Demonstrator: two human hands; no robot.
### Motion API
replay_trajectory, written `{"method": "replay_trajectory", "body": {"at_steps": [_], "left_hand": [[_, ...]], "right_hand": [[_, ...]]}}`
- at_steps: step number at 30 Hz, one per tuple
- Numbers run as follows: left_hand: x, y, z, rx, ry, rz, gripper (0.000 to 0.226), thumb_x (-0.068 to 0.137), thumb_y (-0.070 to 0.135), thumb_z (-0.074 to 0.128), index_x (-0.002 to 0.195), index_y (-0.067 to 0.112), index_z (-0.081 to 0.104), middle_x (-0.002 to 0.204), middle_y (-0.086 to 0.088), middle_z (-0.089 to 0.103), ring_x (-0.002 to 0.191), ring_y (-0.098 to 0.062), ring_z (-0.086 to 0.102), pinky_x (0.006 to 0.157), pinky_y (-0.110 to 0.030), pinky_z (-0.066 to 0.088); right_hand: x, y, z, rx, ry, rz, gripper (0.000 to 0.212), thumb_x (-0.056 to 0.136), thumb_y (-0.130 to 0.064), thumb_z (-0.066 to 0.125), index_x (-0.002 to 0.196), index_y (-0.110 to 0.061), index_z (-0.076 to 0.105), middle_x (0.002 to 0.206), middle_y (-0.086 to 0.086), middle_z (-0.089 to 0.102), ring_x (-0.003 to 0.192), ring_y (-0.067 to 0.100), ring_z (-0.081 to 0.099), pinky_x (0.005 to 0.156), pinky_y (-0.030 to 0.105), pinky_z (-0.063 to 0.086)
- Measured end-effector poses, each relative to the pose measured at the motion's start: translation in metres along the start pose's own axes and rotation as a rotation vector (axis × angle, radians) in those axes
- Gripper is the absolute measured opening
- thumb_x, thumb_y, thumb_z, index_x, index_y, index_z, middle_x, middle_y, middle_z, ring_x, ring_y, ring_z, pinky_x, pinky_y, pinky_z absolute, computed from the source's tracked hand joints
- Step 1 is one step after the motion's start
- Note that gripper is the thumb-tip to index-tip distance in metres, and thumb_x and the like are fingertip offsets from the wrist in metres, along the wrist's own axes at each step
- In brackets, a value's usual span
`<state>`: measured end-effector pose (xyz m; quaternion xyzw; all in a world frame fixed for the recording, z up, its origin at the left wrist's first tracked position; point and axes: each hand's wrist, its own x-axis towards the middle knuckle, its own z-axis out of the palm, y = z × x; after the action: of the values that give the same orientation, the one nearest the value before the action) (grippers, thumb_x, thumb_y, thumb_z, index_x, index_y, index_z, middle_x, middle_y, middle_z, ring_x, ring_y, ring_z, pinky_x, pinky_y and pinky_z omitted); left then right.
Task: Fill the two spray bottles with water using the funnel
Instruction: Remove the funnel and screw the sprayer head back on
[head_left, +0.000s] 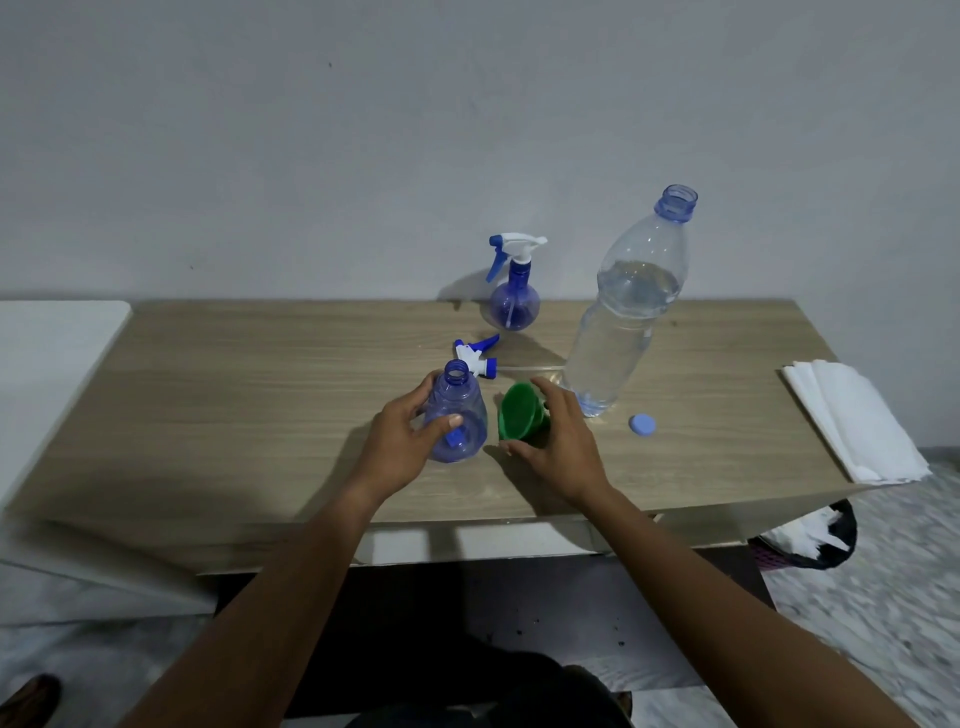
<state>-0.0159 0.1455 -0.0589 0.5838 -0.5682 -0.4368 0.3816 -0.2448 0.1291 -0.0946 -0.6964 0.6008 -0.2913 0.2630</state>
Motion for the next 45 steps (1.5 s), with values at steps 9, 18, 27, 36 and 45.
{"method": "replay_trajectory", "body": {"at_steps": [9, 18, 27, 36, 45], "left_hand": [[0.003, 0.003, -0.001, 0.034, 0.021, -0.002, 0.06, 0.092, 0.017, 0.071, 0.147, 0.024, 0.048, 0.13, 0.007, 0.065, 0.117, -0.001, 0.058, 0.086, -0.002, 0.043], [0.001, 0.011, 0.003, -0.036, 0.039, -0.036, 0.055, 0.092, 0.002, 0.068, 0.14, 0.023, 0.05, 0.124, 0.001, 0.062, 0.092, 0.031, 0.053, 0.074, 0.003, 0.041], [0.004, 0.001, 0.005, -0.115, 0.044, -0.045, 0.054, 0.091, -0.002, 0.067, 0.135, 0.026, 0.052, 0.122, 0.02, 0.064, 0.109, 0.02, 0.057, 0.084, -0.004, 0.045], [0.007, -0.006, 0.004, -0.091, 0.068, -0.031, 0.056, 0.089, -0.001, 0.07, 0.128, 0.036, 0.055, 0.111, 0.037, 0.067, 0.111, 0.018, 0.057, 0.092, -0.007, 0.043], [0.009, -0.008, 0.001, -0.045, 0.058, 0.004, 0.059, 0.089, 0.007, 0.072, 0.137, 0.031, 0.049, 0.117, 0.022, 0.065, 0.104, 0.021, 0.058, 0.087, 0.0, 0.041]], "right_hand": [[0.08, -0.034, -0.005, 0.032, -0.014, -0.047, 0.04, 0.089, -0.033, 0.076, 0.125, -0.021, 0.066, 0.127, -0.003, 0.066, 0.115, 0.015, 0.06, 0.094, 0.028, 0.047], [0.153, -0.023, 0.021, -0.142, -0.38, 0.124, 0.042, 0.085, -0.03, 0.08, 0.123, -0.016, 0.069, 0.12, 0.001, 0.07, 0.103, 0.017, 0.064, 0.086, 0.028, 0.049], [0.166, -0.019, 0.025, -0.265, -0.501, 0.124, 0.046, 0.081, -0.019, 0.083, 0.126, -0.016, 0.071, 0.124, 0.002, 0.069, 0.099, 0.014, 0.06, 0.082, 0.025, 0.044], [0.144, -0.074, -0.015, 0.098, -0.286, -0.124, 0.023, 0.085, -0.017, 0.078, 0.108, -0.014, 0.076, 0.095, -0.004, 0.073, 0.085, 0.015, 0.065, 0.08, 0.032, 0.051], [0.072, -0.173, -0.124, 0.553, -0.141, -0.378, 0.025, 0.093, -0.005, 0.07, 0.117, -0.009, 0.072, 0.102, 0.015, 0.076, 0.093, 0.055, 0.066, 0.08, 0.062, 0.056]]}}
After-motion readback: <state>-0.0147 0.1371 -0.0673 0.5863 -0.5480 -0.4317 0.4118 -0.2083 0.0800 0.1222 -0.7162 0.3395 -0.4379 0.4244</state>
